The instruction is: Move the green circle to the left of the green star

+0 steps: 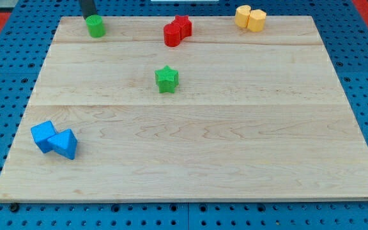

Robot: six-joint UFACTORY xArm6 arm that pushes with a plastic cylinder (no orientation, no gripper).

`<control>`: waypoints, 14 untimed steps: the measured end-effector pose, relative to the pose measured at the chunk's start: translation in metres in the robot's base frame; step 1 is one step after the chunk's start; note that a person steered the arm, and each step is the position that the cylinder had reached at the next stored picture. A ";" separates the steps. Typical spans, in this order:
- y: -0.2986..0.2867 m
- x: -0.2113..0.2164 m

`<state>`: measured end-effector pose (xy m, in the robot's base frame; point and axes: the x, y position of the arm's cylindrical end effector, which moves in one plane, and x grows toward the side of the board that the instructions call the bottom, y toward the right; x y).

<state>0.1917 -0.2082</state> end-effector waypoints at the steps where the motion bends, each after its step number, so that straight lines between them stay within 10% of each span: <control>1: 0.004 0.000; 7: 0.024 0.003; 14: 0.037 0.113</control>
